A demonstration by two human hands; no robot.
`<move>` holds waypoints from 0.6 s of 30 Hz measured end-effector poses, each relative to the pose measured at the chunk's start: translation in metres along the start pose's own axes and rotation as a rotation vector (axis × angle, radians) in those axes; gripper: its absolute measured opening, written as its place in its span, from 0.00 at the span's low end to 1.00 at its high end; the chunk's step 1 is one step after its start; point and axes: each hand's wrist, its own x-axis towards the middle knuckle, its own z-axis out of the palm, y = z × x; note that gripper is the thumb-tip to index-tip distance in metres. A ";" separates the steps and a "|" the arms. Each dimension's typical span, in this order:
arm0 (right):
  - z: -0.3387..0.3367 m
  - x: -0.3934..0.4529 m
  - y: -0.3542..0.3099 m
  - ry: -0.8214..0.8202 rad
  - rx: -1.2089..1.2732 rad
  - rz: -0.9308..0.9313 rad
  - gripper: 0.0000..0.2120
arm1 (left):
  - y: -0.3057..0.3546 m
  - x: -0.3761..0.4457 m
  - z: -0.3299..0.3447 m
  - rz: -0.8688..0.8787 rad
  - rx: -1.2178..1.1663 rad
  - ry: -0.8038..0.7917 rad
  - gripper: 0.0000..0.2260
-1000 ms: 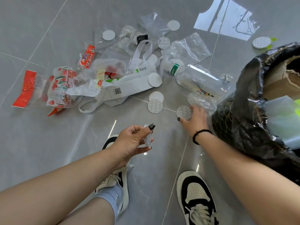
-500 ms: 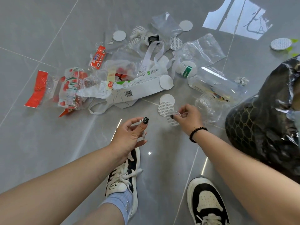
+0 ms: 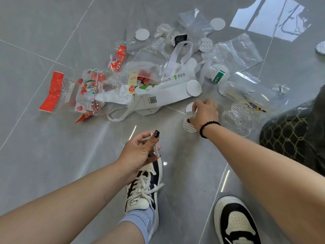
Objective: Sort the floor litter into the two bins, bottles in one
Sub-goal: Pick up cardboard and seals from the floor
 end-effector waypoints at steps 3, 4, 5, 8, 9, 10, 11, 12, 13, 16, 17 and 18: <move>-0.004 0.007 0.002 -0.027 -0.040 -0.072 0.12 | 0.005 0.001 0.000 0.012 -0.013 -0.011 0.28; -0.005 0.009 0.001 -0.051 -0.028 -0.067 0.12 | 0.006 0.001 0.000 0.015 -0.020 -0.011 0.27; -0.004 0.010 0.000 -0.072 -0.022 -0.057 0.12 | 0.006 0.001 0.000 0.012 -0.027 -0.009 0.27; -0.005 0.012 -0.004 -0.083 0.025 -0.015 0.13 | 0.006 -0.001 0.001 0.003 -0.059 0.001 0.29; -0.005 0.012 -0.005 -0.079 0.071 -0.006 0.13 | 0.006 -0.001 0.002 -0.002 -0.068 0.002 0.30; -0.006 0.011 -0.005 -0.082 0.120 -0.005 0.13 | 0.005 -0.002 0.003 -0.008 -0.077 0.001 0.30; -0.006 0.008 -0.006 -0.084 0.169 -0.007 0.13 | 0.005 -0.003 0.005 -0.013 -0.084 0.000 0.31; -0.006 0.004 -0.007 -0.078 0.218 -0.007 0.13 | 0.004 -0.003 0.006 -0.016 -0.091 0.000 0.31; -0.006 -0.002 -0.008 -0.055 0.272 -0.003 0.13 | 0.003 -0.004 0.008 -0.018 -0.097 0.001 0.32; -0.014 -0.037 -0.016 0.049 0.523 0.058 0.12 | 0.001 -0.005 0.012 -0.027 -0.122 0.015 0.38; -0.020 -0.052 -0.019 0.070 0.622 0.085 0.12 | 0.000 -0.006 0.014 -0.032 -0.134 0.016 0.40; -0.029 -0.070 -0.022 0.090 0.706 0.113 0.14 | 0.000 -0.009 0.018 -0.041 -0.143 0.010 0.42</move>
